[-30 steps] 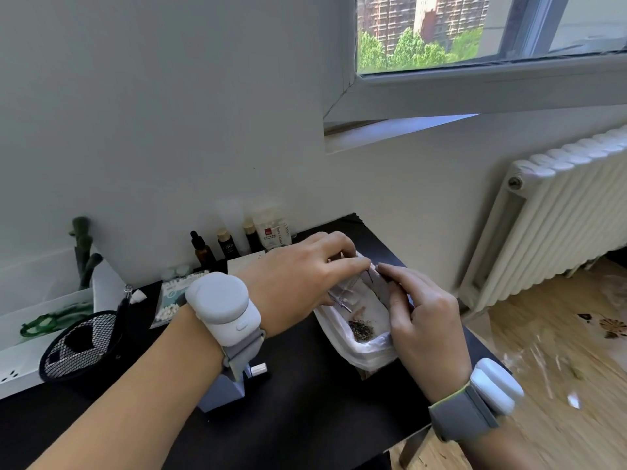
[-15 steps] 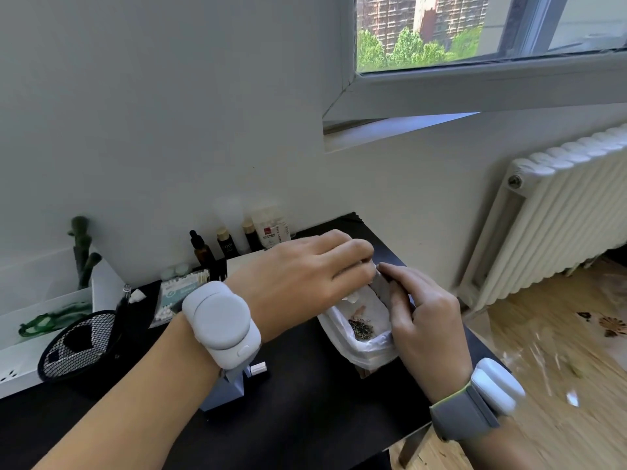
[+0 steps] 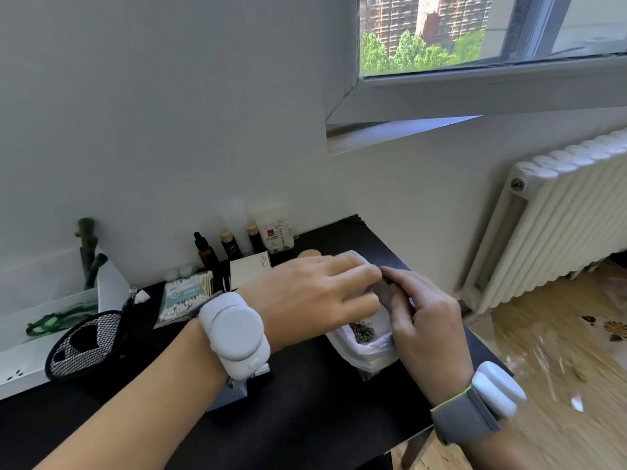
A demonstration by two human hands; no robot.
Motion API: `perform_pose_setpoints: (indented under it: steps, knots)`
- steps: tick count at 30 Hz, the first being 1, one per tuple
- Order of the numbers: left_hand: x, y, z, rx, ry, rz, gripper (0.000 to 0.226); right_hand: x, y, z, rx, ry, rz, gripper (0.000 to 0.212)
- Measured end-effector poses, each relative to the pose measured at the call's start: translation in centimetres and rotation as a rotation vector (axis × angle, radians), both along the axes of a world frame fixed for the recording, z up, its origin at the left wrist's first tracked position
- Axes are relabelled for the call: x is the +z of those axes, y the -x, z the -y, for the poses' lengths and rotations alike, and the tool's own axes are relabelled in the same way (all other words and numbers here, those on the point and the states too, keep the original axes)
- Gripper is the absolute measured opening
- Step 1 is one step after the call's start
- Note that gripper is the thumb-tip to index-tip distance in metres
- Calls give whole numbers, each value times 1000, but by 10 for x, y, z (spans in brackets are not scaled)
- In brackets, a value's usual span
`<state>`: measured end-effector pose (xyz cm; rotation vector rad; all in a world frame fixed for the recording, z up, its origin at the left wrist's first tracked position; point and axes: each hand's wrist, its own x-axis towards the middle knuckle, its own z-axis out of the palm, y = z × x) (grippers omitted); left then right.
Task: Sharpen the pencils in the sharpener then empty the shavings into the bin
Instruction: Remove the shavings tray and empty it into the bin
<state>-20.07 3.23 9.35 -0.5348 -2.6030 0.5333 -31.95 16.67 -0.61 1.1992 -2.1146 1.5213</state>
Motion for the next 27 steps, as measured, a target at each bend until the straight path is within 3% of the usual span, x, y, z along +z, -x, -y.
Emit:
perform_pose_setpoints:
  steps: [6, 13, 17, 27]
  knots:
    - [-2, -5, 6, 97, -55, 27, 26, 0, 0, 0, -10, -2, 0, 28]
    - [-7, -19, 21, 320, -536, 33, 51, 5, -3, 1, -19, 2, 10, 25]
    - [-7, -31, 20, 422, -679, -6, 58, 9, -6, -2, -27, 0, 22, 23]
    - [-2, -60, 2, 551, -1188, -113, 51, 24, -16, -7, -38, -7, 38, 27]
